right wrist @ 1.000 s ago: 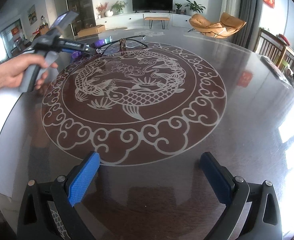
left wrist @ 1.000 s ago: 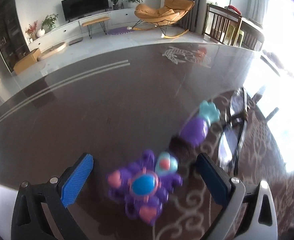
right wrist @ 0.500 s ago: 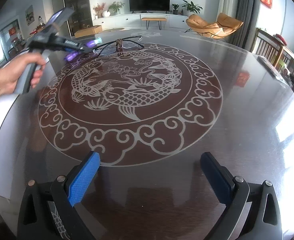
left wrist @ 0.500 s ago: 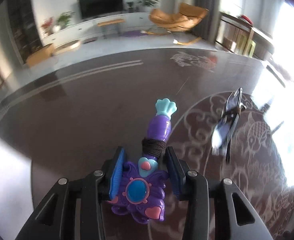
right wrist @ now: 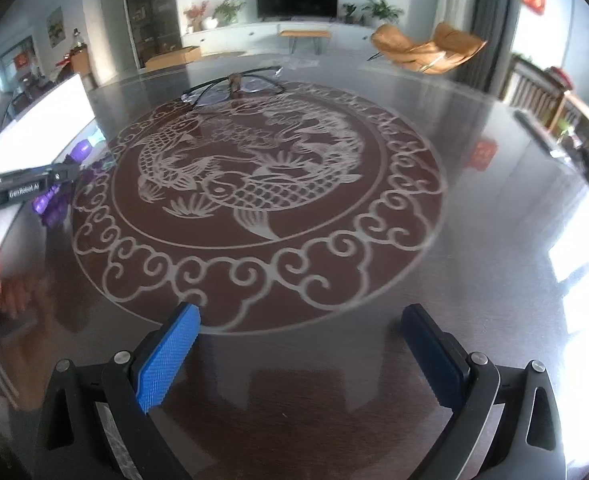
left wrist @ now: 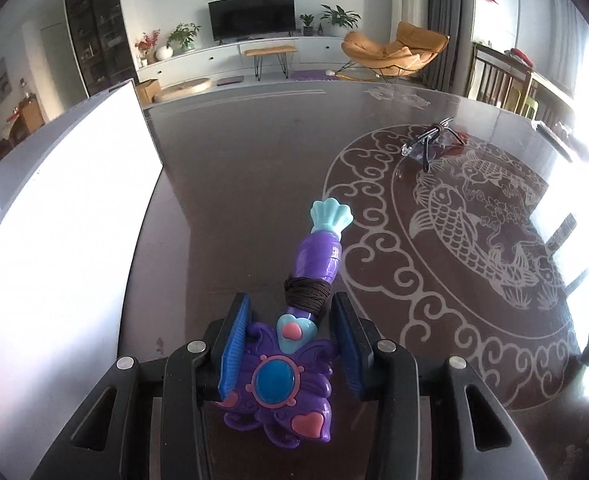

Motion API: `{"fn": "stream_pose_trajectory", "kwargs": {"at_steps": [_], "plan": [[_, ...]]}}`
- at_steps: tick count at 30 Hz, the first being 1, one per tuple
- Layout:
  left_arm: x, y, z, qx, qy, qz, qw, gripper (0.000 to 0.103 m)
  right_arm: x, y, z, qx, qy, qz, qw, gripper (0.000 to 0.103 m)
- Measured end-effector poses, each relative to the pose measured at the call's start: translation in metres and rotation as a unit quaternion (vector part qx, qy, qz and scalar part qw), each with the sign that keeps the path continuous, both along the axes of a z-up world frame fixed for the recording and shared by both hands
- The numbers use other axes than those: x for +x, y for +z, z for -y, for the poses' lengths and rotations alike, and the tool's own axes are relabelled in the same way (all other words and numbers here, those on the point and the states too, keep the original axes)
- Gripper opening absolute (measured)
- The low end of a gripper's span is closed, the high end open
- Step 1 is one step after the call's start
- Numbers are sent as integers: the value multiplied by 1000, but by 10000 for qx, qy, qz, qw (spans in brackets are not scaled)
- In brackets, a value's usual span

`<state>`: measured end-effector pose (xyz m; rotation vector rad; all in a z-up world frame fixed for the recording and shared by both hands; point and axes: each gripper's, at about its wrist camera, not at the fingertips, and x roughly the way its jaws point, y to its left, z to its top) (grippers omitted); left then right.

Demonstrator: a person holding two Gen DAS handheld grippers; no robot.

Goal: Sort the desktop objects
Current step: 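Close the left tool on the purple toy wand and lift it, then close the right tool on the rimless eyeglasses at the bridge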

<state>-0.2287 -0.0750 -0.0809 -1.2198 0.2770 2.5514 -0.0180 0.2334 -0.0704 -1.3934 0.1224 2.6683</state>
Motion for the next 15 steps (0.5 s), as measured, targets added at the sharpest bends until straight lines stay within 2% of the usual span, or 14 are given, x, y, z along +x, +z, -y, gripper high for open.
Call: {"fn": "stream_pose_trajectory", "kwargs": {"at_steps": [4,6,10,12,15], "plan": [[3,0,-2,-41,1,-27,10000,43,-61,14,-6,-919,8,33,9958,101],[4,0,-3,-29,0,-22,10000,43,-107,19,-9,-1385,-90,84,9903,100],[4,0,-5,-11,2,-17,10000,43,-189,24,-15,-2156,-489,189,9751,91],[3,0,-4,-10,-1,-23,10000,43,-219,24,-15,-2430,-716,226,9671,90],[2,0,-5,28,1,0,10000,43,-252,22,-9,-2472,-931,367,9638,90]]}}
